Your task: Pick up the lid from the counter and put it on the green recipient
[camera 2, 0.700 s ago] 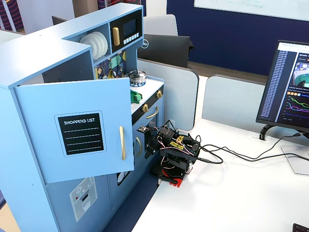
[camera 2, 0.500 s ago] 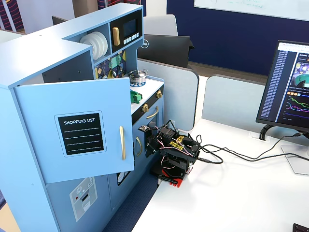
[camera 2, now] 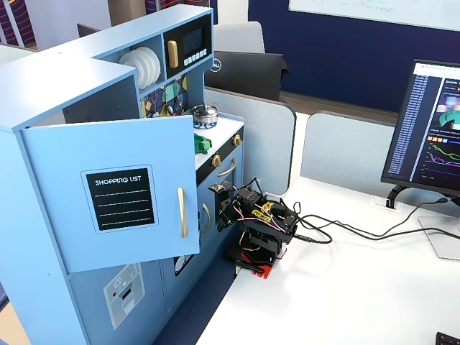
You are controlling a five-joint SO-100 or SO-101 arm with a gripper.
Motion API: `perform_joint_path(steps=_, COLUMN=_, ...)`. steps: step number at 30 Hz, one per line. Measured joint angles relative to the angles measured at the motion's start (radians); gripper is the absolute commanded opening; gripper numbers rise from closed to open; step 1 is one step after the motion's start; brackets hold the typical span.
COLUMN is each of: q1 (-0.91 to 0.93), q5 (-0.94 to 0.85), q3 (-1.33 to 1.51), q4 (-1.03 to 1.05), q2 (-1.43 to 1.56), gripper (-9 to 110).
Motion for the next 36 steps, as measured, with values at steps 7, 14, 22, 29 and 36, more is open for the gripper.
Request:
perform_joint_path(steps=7, q1=0.268, q5=-0.192, q3=-0.224, q4=-0.304, q2=-0.198, gripper=0)
perform_joint_path(steps=14, q1=0.443, q5=-0.405, q3=-0.374, q4=-0.704, q2=-0.296, gripper=23)
perform_joint_path(steps=22, q1=0.508, q5=-0.273, q3=-0.414, q4=-0.948, q2=-0.35, gripper=51)
perform_joint_path(steps=29, q1=0.518, q5=-0.227, q3=-0.422, q4=-1.092, q2=-0.42, gripper=52)
perform_joint_path(steps=36, q1=0.525, q5=-0.218, q3=-0.494, q4=-1.175, q2=-0.551, gripper=50)
